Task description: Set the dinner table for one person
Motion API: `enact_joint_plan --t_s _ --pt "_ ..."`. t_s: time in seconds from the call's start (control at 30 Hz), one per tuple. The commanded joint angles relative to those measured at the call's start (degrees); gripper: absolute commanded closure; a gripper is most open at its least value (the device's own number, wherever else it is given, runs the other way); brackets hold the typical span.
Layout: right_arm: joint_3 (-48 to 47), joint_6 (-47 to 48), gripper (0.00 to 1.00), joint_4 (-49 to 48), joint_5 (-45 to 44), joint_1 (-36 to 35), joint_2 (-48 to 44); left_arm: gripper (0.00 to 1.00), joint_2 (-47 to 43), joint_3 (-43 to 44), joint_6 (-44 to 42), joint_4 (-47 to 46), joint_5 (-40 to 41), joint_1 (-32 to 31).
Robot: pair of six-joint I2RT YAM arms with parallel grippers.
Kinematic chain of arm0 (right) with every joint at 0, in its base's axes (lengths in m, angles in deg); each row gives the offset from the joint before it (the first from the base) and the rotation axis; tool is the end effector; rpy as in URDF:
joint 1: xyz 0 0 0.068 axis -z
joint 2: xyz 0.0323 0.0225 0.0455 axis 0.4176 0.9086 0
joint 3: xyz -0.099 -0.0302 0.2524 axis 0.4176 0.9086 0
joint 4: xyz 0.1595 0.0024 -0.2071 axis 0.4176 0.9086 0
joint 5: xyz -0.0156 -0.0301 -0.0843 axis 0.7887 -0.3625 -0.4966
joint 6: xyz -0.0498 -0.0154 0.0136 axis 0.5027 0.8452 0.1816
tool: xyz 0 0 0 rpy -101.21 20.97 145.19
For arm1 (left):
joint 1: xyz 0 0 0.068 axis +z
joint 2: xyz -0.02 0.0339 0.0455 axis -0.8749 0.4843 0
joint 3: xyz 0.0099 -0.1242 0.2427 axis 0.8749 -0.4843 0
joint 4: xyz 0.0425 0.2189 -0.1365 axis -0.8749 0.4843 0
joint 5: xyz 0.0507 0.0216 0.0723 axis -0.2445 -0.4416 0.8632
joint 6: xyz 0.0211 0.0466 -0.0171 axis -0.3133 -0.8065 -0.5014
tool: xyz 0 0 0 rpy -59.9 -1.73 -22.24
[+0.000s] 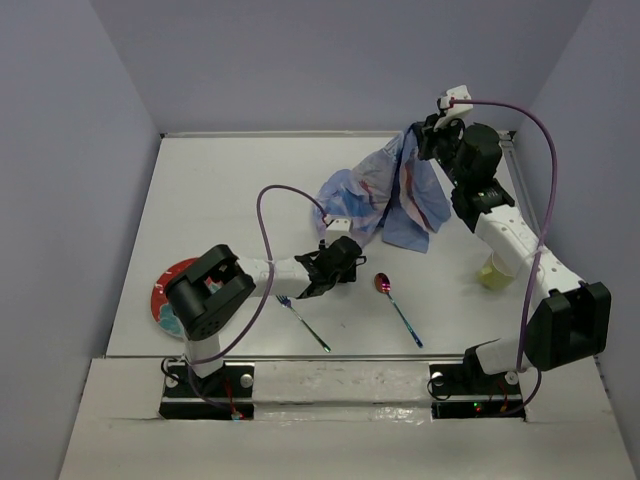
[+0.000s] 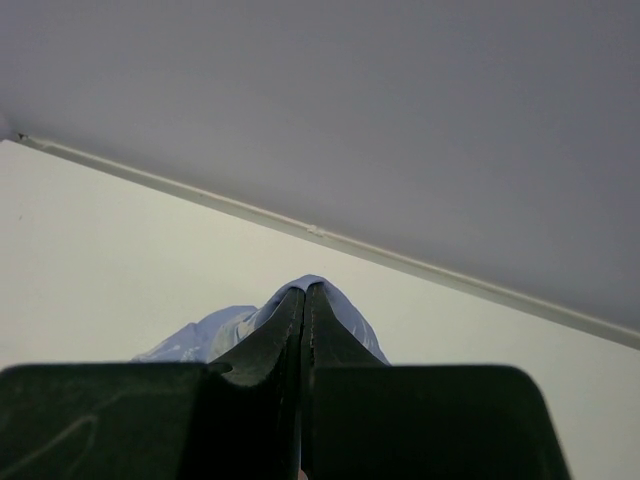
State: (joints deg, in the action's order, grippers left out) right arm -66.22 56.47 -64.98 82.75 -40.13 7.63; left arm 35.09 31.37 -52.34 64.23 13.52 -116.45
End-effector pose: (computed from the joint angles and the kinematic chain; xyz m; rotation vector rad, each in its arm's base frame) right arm 0.3247 0.0929 0.3961 -0.3315 1.4716 0.2125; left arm 0.2158 -0.2914 0.1562 0.1869 2.2187 -0.5024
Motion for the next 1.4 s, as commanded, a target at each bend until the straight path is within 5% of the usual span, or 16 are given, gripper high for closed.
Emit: enact_joint_plan --t_s 0.0,0.07,0.3,0.53,0.67,0.97,1.37 --pt "0.7 -0.6 1.0 -4.7 0.5 -0.3 -2.5 0.56 0.9 0.9 -0.8 1.4 3.3 -0.1" --pt "1.2 -0.6 1.0 -4.7 0.4 -0.3 -2.9 0.77 0.2 0.7 -1.1 1.5 5.1 -0.1" --pt "3.1 -1.4 1.0 -4.7 0.2 -0.3 -5.4 1.0 -4.1 1.2 -4.9 2.3 9.1 2.1" --pt "5.9 -2.8 1.0 -3.7 -0.5 -0.3 -9.1 1.0 -10.2 -0.6 -6.0 1.9 8.3 4.4" --pt "5.1 -6.0 1.0 2.5 -2.0 -0.3 -10.7 1.0 -19.9 -4.5 -4.8 -1.1 -0.8 12.6" --pt "3.4 -8.3 1.0 8.2 -8.0 -0.3 -15.7 1.0 -36.1 -0.7 -4.7 -0.4 -7.8 24.8" --pt "-19.3 2.1 1.0 9.6 -11.1 0.3 6.0 1.0 -24.4 22.1 -5.4 2.7 -17.3 40.1"
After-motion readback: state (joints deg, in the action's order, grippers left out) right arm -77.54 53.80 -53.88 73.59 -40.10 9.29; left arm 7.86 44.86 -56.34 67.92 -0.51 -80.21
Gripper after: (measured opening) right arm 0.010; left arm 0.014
